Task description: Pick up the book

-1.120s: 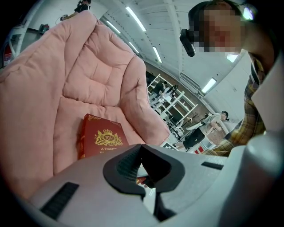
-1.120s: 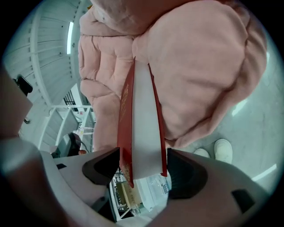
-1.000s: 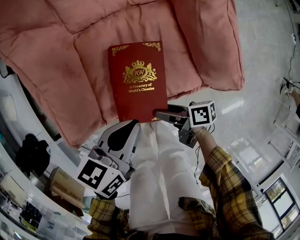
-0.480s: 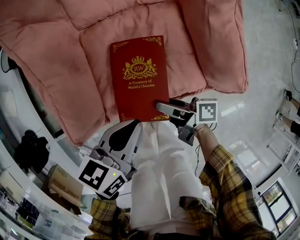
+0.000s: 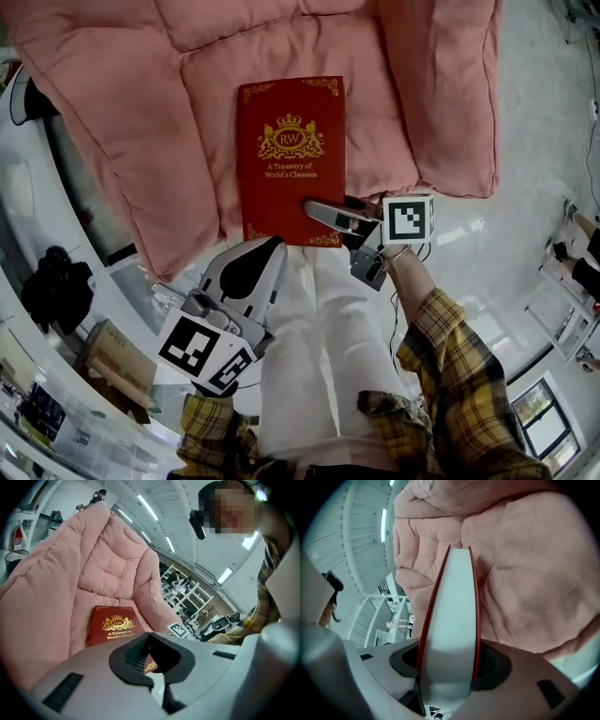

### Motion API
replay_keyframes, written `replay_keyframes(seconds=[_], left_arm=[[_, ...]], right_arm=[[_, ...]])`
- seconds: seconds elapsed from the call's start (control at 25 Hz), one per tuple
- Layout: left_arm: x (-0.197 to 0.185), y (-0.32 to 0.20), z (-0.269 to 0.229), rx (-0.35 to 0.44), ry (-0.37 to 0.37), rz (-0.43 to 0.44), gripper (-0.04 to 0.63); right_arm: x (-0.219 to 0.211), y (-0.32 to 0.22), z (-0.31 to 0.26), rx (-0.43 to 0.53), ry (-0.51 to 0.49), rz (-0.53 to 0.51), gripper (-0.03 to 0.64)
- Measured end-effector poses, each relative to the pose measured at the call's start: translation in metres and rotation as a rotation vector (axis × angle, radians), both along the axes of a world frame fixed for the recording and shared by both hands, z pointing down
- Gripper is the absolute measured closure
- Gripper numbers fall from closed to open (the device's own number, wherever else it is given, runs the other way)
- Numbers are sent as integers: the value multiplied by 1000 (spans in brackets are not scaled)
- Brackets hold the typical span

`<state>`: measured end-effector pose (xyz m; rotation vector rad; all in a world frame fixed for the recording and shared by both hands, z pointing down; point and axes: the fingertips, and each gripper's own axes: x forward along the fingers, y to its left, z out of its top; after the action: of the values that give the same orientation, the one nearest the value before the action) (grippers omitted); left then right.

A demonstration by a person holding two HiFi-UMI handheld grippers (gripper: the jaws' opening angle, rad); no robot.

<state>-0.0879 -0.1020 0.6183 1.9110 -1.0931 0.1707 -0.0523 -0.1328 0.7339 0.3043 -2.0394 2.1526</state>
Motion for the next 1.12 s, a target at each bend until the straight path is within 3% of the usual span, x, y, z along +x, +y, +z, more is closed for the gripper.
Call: replay_keyframes(seconds=[0.6, 0.84, 1.0, 1.12], left_arm=[[-17, -21, -69, 77, 14, -34, 591], [-15, -34, -112, 124, 8, -31, 591], [-14, -38, -143, 139, 15, -31, 591], [-9, -47, -170, 166, 14, -30, 591]], right_arm=[[-12, -5, -55, -83, 87, 67, 356], [-13, -14, -115, -40, 2, 90, 356], [-1, -13, -146, -37, 54, 81, 356], [1, -24, -183, 4, 22, 74, 356]])
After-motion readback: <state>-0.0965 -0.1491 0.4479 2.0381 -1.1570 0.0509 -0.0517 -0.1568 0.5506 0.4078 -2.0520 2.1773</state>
